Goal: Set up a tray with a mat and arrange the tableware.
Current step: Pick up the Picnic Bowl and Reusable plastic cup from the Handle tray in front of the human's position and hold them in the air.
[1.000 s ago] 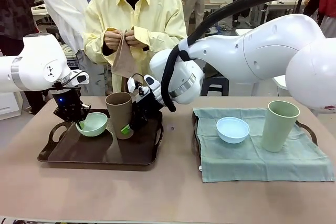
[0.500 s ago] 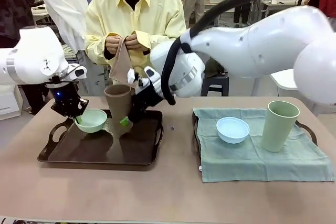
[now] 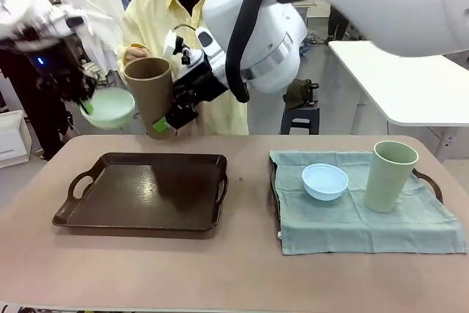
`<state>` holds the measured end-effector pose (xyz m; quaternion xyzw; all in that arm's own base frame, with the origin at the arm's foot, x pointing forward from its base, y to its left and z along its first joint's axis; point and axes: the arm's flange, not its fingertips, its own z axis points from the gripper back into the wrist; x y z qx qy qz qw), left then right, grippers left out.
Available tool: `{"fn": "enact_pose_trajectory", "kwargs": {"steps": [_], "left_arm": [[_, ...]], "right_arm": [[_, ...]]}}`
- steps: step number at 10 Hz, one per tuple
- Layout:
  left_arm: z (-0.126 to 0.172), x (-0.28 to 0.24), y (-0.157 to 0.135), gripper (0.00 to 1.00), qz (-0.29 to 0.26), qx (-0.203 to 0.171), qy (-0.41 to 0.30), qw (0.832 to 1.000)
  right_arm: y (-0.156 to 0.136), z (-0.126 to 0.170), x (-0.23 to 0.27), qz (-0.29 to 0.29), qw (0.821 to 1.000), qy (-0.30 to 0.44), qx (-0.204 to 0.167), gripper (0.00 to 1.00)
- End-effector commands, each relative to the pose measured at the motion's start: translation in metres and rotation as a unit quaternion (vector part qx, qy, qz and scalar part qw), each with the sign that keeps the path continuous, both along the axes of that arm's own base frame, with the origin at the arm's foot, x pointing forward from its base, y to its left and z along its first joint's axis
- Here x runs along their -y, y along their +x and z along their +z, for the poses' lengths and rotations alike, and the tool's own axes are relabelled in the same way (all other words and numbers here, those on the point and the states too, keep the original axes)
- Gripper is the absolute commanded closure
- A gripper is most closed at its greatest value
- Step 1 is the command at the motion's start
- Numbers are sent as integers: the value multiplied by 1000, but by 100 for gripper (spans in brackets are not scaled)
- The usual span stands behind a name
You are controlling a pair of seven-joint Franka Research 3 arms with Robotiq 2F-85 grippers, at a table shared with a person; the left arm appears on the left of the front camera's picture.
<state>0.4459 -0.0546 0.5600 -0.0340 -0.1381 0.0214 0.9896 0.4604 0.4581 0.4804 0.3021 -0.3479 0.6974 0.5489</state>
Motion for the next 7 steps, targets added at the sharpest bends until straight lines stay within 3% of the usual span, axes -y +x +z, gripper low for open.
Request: {"fn": "enact_pose_trajectory", "kwargs": {"steps": [1,2,3,4,7], "left_arm": [[24,9,-18,100,25,24,10,999],[33,8,-25,100,39,21,6,999],[26,1,-26,100,40,2,0,999],[41,6,-26,100,10,30,-2,1000],[41,6,-26,100,10,30,-2,1000]], "right_arm": [[-27,3,12,-23,1000,-8,13,78],[-30,9,12,-31,999,-9,17,78],[-14,10,3,-3,1000,-5,11,78],[-14,10,3,-3,1000,-5,11,78],[-14,10,3,-3,1000,-5,11,78]]}}
